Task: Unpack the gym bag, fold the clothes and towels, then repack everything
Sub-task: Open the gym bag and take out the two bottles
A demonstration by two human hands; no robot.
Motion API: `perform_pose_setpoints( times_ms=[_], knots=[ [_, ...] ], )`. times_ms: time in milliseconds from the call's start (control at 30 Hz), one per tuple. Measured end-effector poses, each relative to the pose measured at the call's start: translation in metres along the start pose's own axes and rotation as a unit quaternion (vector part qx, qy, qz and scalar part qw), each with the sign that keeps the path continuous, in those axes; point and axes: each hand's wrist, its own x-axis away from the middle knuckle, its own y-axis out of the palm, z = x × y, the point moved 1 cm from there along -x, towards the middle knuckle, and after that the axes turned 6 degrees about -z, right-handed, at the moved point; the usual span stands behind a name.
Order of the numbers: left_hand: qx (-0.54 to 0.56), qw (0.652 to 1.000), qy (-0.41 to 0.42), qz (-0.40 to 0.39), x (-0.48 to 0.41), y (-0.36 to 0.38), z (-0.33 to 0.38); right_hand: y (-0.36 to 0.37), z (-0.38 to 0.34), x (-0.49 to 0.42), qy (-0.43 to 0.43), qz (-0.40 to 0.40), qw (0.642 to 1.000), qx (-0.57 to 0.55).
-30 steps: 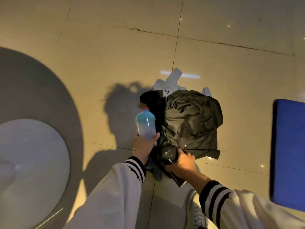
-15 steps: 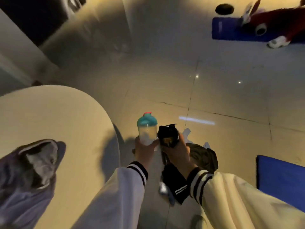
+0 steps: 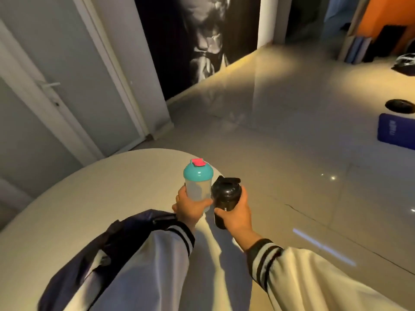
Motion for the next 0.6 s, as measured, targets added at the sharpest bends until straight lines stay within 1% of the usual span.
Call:
perform_pose_setpoints(
  times_ms=[100,200,300,433,600],
  knots=[
    [-0.021,0.999,0.014,0.021,-0.034,-0.057,-0.012,0.065,-0.018,-0.03,-0.028,-0.036,0.999,-0.004],
    [-0.031,0.999,-0.004,0.03,-0.07,-0.108,-0.026,0.127,-0.032,-0.061,-0.045,-0.068,0.997,-0.004],
    [-0.015,0.999,-0.02,0.044,-0.11,-0.145,-0.054,0.186,-0.035,-0.091,-0.061,-0.084,0.995,0.008],
    [0.009,0.998,-0.03,0.05,-0.156,-0.174,-0.091,0.25,-0.025,-0.127,-0.069,-0.113,0.991,0.023],
    [0.034,0.995,-0.058,0.07,-0.199,-0.186,-0.141,0.301,-0.006,-0.161,-0.066,-0.135,0.988,0.019]
  ],
)
